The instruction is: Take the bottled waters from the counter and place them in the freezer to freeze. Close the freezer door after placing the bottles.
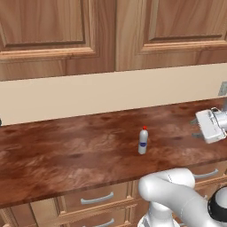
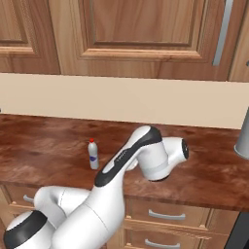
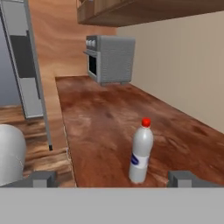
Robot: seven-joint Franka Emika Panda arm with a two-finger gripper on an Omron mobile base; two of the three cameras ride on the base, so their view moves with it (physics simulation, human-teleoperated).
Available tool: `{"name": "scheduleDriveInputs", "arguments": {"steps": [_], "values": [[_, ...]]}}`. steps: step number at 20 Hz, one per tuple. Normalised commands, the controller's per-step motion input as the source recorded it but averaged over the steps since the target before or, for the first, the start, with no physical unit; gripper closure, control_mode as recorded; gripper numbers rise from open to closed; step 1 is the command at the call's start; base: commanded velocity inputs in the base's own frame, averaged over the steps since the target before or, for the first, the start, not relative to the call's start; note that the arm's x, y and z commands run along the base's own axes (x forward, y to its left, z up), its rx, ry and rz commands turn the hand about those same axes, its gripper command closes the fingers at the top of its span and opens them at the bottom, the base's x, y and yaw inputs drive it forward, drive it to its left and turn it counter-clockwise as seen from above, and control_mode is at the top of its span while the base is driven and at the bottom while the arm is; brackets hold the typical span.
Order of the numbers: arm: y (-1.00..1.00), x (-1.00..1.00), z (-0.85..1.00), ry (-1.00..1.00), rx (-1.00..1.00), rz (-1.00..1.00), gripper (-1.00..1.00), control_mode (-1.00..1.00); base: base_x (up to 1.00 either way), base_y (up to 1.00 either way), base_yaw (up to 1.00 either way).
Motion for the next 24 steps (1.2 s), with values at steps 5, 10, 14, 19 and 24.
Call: {"name": "scheduleDriveInputs", "arguments": {"steps": [5,10,14,19,24], "values": [[0.14,0.42,-0.26,0.00,0.01,0.01,-1.00,-1.00,0.00,0.00,0.00],[0.32,0.23,-0.43,0.00,0.00,0.03,-1.00,-1.00,0.00,0.00,0.00],[0.29,0.20,-0.49,0.00,0.00,0.05,-1.00,-1.00,0.00,0.00,0.00],[0.23,0.27,-0.34,0.00,0.00,0.07,-1.00,-1.00,0.00,0.00,0.00],[0.10,0.26,-0.18,-0.01,0.01,0.06,-1.00,-1.00,0.00,0.00,0.00]]}}
